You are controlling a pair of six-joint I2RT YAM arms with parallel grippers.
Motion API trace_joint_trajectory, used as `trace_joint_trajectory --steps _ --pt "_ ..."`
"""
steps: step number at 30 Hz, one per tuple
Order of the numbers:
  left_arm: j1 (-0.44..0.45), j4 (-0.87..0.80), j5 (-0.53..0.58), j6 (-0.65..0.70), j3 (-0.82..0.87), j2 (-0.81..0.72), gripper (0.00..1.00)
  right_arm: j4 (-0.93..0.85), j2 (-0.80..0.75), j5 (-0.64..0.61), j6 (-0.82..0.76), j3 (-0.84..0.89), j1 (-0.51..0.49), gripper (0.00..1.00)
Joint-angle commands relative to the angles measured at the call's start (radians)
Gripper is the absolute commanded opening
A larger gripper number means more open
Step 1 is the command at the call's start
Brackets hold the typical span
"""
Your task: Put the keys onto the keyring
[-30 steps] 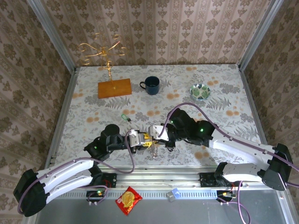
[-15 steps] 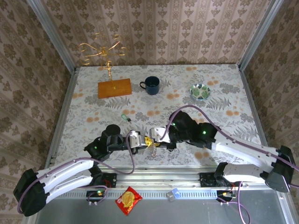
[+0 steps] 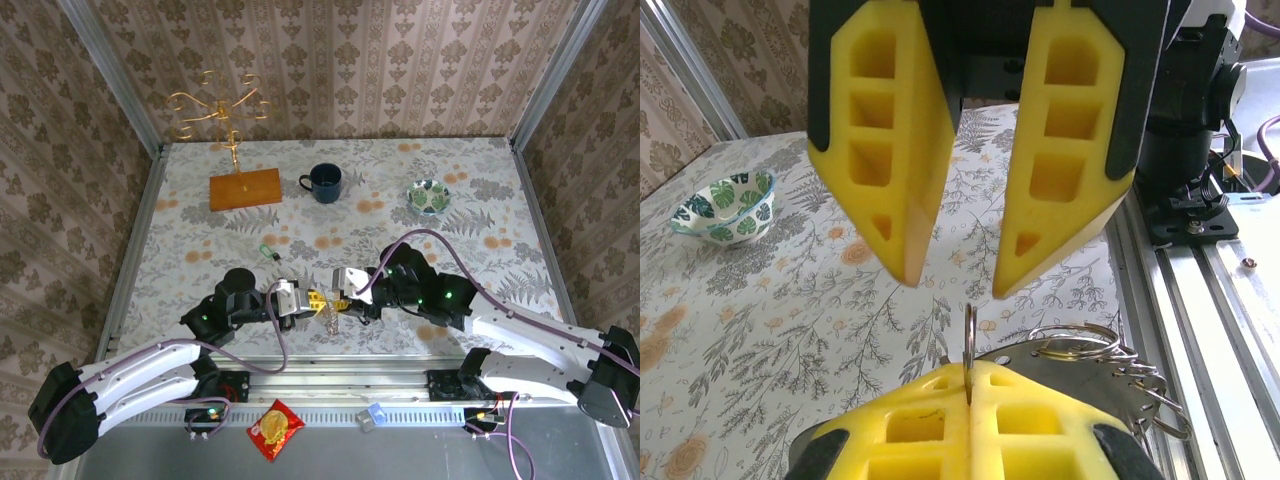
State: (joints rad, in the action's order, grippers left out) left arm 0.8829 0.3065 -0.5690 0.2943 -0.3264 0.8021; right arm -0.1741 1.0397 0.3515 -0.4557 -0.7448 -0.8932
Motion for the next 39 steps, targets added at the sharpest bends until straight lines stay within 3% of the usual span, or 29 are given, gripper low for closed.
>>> trace_joint_trajectory --steps 1,9,16,18,21,25,34,39 --pt "0.003 0.067 -0.024 -0.029 0.007 -0.012 0.0 0.048 0.022 0.025 0.027 0.004 -0.008 0.28" --pt "0.004 0.074 -0.026 -0.034 0.01 -0.011 0.0 0.051 0.045 0.049 0.026 -0.004 -0.011 0.18" --pt "0.007 0.074 -0.016 -0.031 0.011 -0.011 0.0 0.029 0.052 0.075 0.017 -0.022 -0.011 0.0" --pt "0.006 0.075 -0.009 -0.032 0.01 -0.011 0.02 0.013 0.056 0.076 0.011 -0.032 -0.012 0.0" --pt "0.007 0.07 0.004 -0.028 0.007 -0.011 0.14 -0.029 0.068 0.073 -0.006 -0.055 -0.013 0.0" --pt "0.007 0.053 0.005 -0.014 -0.008 -0.011 0.16 -0.091 0.095 0.069 -0.034 -0.093 -0.02 0.0" --pt "0.008 0.028 -0.011 0.0 -0.017 0.006 0.0 -0.088 0.111 0.092 -0.036 -0.111 -0.028 0.0" --pt "0.008 0.024 0.002 -0.006 -0.017 -0.002 0.0 -0.035 0.048 0.028 0.026 -0.051 -0.024 0.22"
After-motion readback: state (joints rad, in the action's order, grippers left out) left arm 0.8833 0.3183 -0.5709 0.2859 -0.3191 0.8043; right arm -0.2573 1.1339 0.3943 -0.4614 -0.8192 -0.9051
